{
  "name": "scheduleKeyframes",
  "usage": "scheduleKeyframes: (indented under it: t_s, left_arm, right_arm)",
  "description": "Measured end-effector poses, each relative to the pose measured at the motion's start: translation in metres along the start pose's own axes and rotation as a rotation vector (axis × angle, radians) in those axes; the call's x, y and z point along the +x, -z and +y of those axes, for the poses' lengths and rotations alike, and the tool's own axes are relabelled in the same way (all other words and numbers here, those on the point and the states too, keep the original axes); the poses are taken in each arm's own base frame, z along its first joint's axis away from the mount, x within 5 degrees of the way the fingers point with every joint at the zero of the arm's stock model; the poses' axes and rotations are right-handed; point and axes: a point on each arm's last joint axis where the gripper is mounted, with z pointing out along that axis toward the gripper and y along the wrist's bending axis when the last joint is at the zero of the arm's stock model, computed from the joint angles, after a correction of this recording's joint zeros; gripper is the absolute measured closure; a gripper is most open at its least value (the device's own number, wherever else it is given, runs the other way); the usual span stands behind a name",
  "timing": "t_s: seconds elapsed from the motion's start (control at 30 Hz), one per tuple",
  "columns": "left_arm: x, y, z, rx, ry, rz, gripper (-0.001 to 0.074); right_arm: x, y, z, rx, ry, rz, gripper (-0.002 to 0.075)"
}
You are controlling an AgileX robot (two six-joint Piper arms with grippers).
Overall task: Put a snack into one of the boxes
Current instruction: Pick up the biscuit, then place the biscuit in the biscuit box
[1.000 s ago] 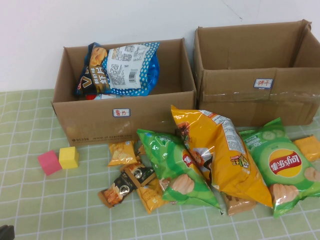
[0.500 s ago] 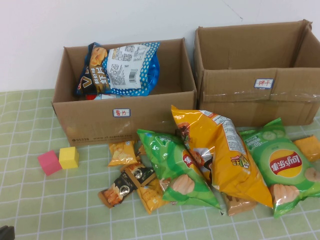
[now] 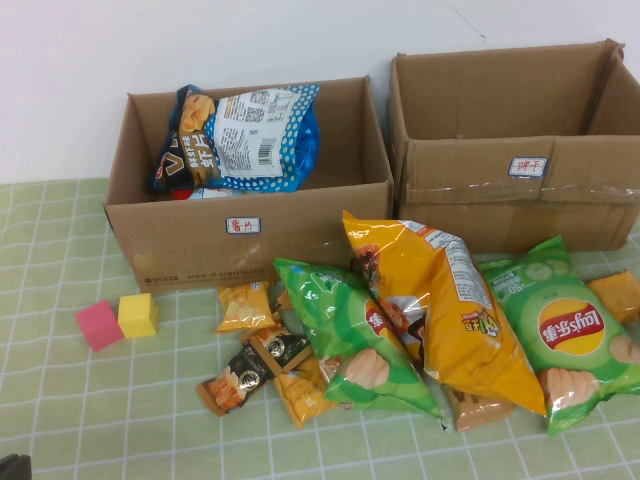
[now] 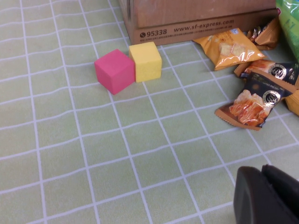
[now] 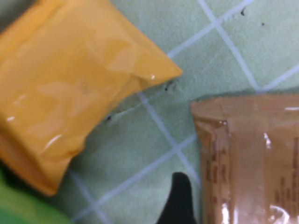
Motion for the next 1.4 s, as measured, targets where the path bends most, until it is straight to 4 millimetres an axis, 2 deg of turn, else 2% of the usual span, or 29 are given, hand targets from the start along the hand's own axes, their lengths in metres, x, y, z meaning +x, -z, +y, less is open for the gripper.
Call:
scheduleKeyframes:
  t_s: [0.17,0.27,0.43,0.6,0.9,1.0,1.1,1.23,1.4]
  left_arm:
    - [0.0,0.0,0.0,0.001,0.001,0.0,0.0737]
    - [0.0,0.0,0.0,0.001,-0.001,0.0,0.0737]
    - [0.0,0.0,0.0,0.001,0.0,0.0,0.0737]
    - [0.0,0.0,0.0,0.001,0.0,0.0,0.0737]
    - [0.0,0.0,0.0,0.001,0.0,0.0,0.0737]
    - [0.0,0.0,0.0,0.001,0.0,0.0,0.0737]
    - [0.0,0.0,0.0,0.001,0.0,0.0,0.0737]
    - [0.0,0.0,0.0,0.001,0.0,0.0,0.0737]
    - [0.0,0.0,0.0,0.001,0.0,0.0,0.0737]
  right_arm:
    - [-0.002,-0.017,0.001,0.047,0.023,0.056,0.0156]
    - [-0.003,-0.021,0.002,0.056,0.027,0.065,0.0156]
    - [-0.004,-0.022,0.003,0.061,0.027,0.071,0.0171]
    - [-0.004,-0.022,0.003,0.055,0.017,0.075,0.0264]
    - [-0.02,-0.012,0.004,0.152,0.021,0.173,0.0264]
    - [-0.037,0.004,0.007,0.167,0.052,0.169,0.0264]
    - [-0.057,0.031,0.013,0.134,0.08,0.132,0.0264]
    - [-0.088,0.079,0.026,0.01,0.043,0.018,0.0264]
    - [-0.126,0.143,0.05,-0.256,-0.019,-0.168,0.0264]
